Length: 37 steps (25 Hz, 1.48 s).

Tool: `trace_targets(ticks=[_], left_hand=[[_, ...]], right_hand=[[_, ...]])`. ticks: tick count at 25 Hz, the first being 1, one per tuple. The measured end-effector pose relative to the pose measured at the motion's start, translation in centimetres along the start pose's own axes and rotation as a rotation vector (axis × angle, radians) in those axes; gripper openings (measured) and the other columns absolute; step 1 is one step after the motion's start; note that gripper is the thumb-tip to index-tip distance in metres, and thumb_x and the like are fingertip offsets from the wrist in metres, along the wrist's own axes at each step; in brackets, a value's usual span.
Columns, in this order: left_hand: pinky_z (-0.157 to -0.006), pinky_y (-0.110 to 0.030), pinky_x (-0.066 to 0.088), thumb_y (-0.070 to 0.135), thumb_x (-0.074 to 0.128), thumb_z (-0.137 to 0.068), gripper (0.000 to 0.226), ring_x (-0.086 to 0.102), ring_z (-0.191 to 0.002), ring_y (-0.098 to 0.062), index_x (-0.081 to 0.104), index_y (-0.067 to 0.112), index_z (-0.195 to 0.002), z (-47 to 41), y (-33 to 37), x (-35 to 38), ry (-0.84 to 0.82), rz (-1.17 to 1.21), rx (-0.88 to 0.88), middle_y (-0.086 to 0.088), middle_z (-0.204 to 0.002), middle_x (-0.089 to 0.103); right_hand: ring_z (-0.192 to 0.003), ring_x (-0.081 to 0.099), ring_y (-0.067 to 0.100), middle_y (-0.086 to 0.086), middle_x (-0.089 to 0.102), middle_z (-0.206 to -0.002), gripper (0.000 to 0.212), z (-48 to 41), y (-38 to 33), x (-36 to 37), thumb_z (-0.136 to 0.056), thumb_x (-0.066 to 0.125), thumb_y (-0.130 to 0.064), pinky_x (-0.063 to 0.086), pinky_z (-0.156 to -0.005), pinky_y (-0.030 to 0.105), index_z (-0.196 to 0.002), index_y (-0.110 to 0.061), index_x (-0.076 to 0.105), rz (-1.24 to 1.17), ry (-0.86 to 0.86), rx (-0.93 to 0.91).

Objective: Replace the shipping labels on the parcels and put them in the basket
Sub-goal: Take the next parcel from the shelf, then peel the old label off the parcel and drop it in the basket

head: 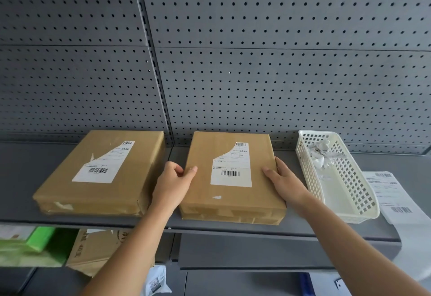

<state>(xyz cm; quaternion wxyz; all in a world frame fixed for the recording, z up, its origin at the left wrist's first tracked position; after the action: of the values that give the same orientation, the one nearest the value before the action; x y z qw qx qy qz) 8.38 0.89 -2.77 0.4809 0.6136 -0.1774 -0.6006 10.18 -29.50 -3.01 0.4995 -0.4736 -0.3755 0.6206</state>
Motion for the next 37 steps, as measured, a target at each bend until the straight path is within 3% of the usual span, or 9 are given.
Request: trace_targets(ticks=[3,7,10,12,15,19,22,28,37], left_hand=[[-0.075,-0.039,0.051,0.057,0.067,-0.087,0.042,0.061,-0.081,-0.018,0.052,0.02,-0.098,-0.2,-0.5,0.2,0.006,0.018,-0.016,0.001,-0.092,0.063],[-0.085,-0.043,0.055,0.059,0.067,-0.086,0.043,0.062,-0.088,-0.017,0.052,0.023,-0.105,-0.6,-0.7,0.4,-0.022,0.038,-0.034,0.004,-0.098,0.062],[-0.091,-0.044,0.053,0.053,0.06,-0.094,0.041,0.06,-0.094,-0.013,0.05,0.023,-0.118,-1.0,-0.1,0.6,-0.036,0.056,0.004,0.005,-0.11,0.062],[-0.096,-0.041,0.049,0.052,0.058,-0.096,0.047,0.058,-0.107,-0.014,0.047,0.024,-0.133,-1.3,1.0,0.7,-0.047,0.084,0.063,0.004,-0.129,0.058],[-0.104,-0.041,0.043,0.05,0.057,-0.098,0.056,0.049,-0.132,-0.018,0.041,0.028,-0.147,-2.2,3.1,0.8,-0.053,0.066,0.187,0.004,-0.151,0.044],[-0.11,-0.044,0.04,0.049,0.053,-0.1,0.061,0.043,-0.14,-0.019,0.034,0.031,-0.154,-3.3,5.1,1.3,-0.072,0.016,0.263,0.001,-0.159,0.036],[-0.117,-0.046,0.035,0.052,0.053,-0.099,0.074,0.037,-0.146,-0.022,0.02,0.025,-0.161,-4.1,5.1,1.8,-0.098,0.024,0.211,0.001,-0.164,0.03],[-0.112,-0.052,0.041,0.06,0.054,-0.095,0.083,0.046,-0.14,-0.026,0.016,0.025,-0.161,-5.2,4.1,2.8,-0.183,0.014,0.119,0.0,-0.16,0.04],[-0.1,-0.05,0.052,0.066,0.058,-0.086,0.089,0.061,-0.12,-0.025,0.02,0.03,-0.158,-5.6,2.8,3.5,-0.234,0.051,0.09,0.001,-0.145,0.056]], right_hand=[[-0.102,0.068,0.009,-0.014,0.066,-0.118,0.043,-0.3,0.5,0.2,-0.1,0.054,-0.035,0.054,-0.083,0.027,-0.14,-0.036,0.041,-0.012,0.01,-0.003],[-0.104,0.067,0.01,-0.014,0.065,-0.121,0.052,-0.5,0.8,0.0,-0.098,0.057,-0.039,0.054,-0.09,0.032,-0.146,-0.034,0.037,-0.014,0.017,0.006],[-0.094,0.067,-0.001,-0.022,0.064,-0.111,0.039,-0.4,0.6,-0.1,-0.099,0.056,-0.034,0.052,-0.072,0.015,-0.136,-0.037,0.043,-0.003,0.025,-0.011],[-0.091,0.061,-0.009,-0.026,0.059,-0.108,0.04,-0.3,0.1,-0.3,-0.1,0.055,-0.031,0.047,-0.066,0.01,-0.137,-0.038,0.04,0.017,0.053,-0.036],[-0.109,0.056,0.002,-0.011,0.053,-0.132,0.056,-0.8,-0.4,-0.6,-0.1,0.053,-0.031,0.042,-0.08,0.015,-0.152,-0.026,0.031,0.091,0.105,-0.081],[-0.127,0.045,0.008,-0.004,0.042,-0.145,0.053,-1.7,-1.6,-0.7,-0.099,0.052,-0.035,0.037,-0.108,0.032,-0.149,-0.029,0.035,0.258,0.159,-0.166],[-0.133,0.041,0.01,-0.006,0.036,-0.148,0.052,-2.0,-3.0,-0.2,-0.1,0.051,-0.034,0.031,-0.109,0.027,-0.149,-0.026,0.037,0.357,0.171,-0.223],[-0.13,0.042,0.015,-0.004,0.038,-0.146,0.042,-3.5,-5.4,2.0,-0.098,0.049,-0.023,0.034,-0.102,0.026,-0.14,-0.024,0.05,0.562,0.15,-0.343],[-0.13,0.038,0.024,-0.004,0.048,-0.134,0.04,-7.1,-5.9,4.7,-0.096,0.049,-0.025,0.032,-0.107,0.041,-0.134,-0.034,0.057,0.95,0.15,-0.426]])
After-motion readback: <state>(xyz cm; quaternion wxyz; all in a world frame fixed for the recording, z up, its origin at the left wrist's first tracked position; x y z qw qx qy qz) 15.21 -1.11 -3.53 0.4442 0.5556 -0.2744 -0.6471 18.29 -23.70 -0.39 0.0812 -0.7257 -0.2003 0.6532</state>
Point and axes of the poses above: each hand's wrist, its own z-axis away from the middle knuckle, its own x-axis out of the palm, y = z × x, the point moved 6 cm from there along -z, towards the middle knuckle
